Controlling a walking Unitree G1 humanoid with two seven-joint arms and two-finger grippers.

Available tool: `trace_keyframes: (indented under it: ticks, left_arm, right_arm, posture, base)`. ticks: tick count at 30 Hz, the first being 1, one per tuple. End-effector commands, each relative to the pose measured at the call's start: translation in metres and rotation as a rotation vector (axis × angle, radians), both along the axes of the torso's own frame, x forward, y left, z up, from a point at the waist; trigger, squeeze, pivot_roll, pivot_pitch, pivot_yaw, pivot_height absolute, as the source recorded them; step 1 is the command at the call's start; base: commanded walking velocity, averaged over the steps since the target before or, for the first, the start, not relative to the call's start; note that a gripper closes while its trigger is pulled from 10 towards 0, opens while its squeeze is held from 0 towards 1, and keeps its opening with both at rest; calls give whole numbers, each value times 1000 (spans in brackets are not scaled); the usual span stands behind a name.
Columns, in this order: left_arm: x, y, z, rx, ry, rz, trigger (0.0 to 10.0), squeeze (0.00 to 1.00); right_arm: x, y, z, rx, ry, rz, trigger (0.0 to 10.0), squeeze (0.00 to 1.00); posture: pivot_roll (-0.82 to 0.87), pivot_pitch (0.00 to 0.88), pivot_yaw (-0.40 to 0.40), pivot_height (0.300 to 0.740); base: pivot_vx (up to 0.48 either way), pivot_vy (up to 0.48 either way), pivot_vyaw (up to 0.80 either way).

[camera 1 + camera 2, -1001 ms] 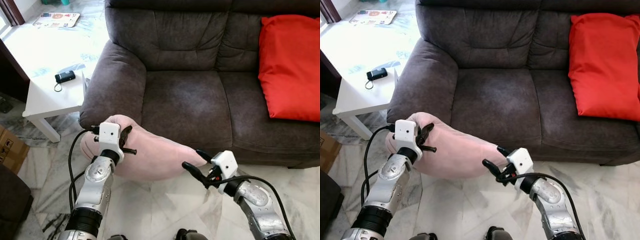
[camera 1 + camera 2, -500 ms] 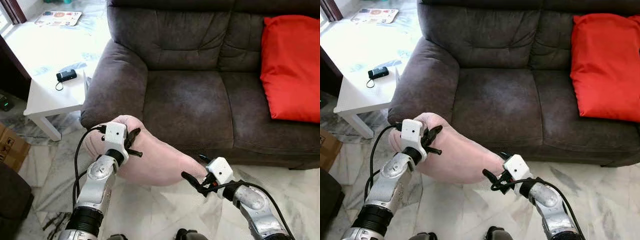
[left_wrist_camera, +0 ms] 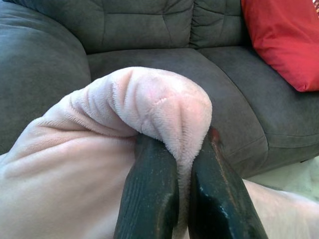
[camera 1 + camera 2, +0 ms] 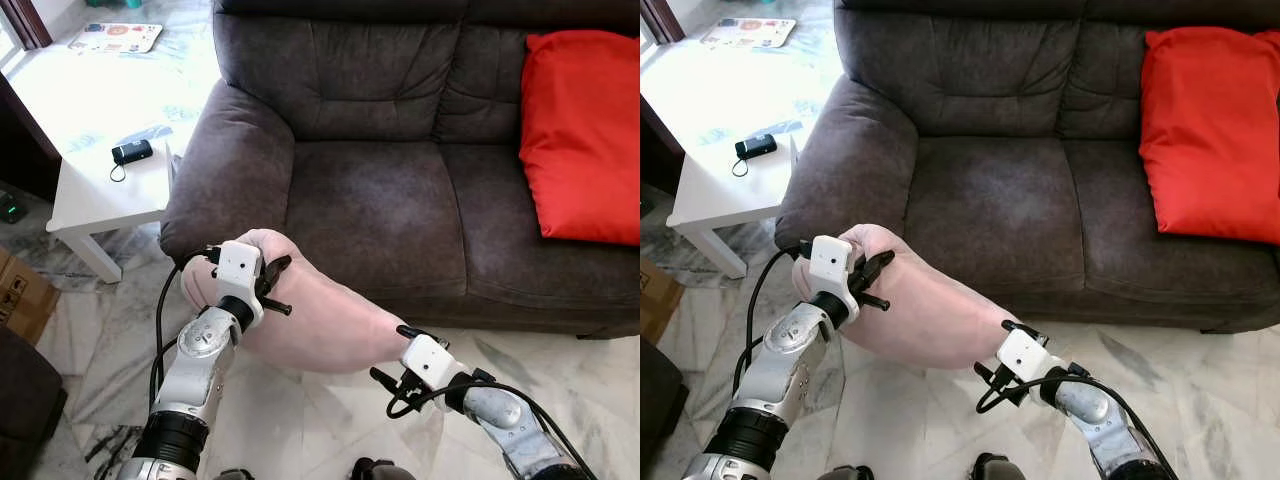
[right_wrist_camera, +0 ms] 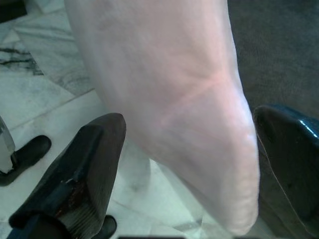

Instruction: Move the pillow to the sofa from floor

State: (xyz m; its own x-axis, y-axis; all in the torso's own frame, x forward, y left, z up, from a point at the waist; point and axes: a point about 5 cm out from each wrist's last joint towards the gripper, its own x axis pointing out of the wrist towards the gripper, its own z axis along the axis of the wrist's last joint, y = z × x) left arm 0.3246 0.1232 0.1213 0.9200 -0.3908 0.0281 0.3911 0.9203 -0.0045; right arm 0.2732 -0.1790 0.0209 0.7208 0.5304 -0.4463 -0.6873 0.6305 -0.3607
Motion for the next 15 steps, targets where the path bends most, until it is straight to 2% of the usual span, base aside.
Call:
trace_keyframes:
  ticks: [1, 2, 3, 4, 15]
  left_arm:
    - [3, -4, 28, -20, -113, -31, 10000, 0]
    - [3, -4, 28, -20, -113, -31, 10000, 0]
    - [2, -5, 28, -23, -110, -41, 10000, 0]
    - [1, -5, 28, -24, -111, -54, 10000, 0]
    - [-3, -8, 30, -40, -107, -118, 10000, 0]
  right_arm:
    - [-5, -3, -8, -61, 18, 7, 10000, 1000]
    - [-5, -3, -8, -61, 18, 7, 10000, 1000]
    - [-6, -5, -11, -92, 20, 8, 10000, 945]
    - [-7, -7, -13, -105, 33, 9, 10000, 0]
    - [-6, -21, -21, -207, 50, -77, 10000, 0]
  posture:
    - [-69, 153, -19, 740]
    - [-69, 153, -19, 740]
    - [-70, 156, -19, 740]
    - [-69, 158, -20, 740]
    - [-68, 161, -21, 740]
  base:
    - [0, 0, 0]
    - [0, 0, 0]
    - [0, 0, 0]
    - [0, 0, 0]
    - [0, 0, 0]
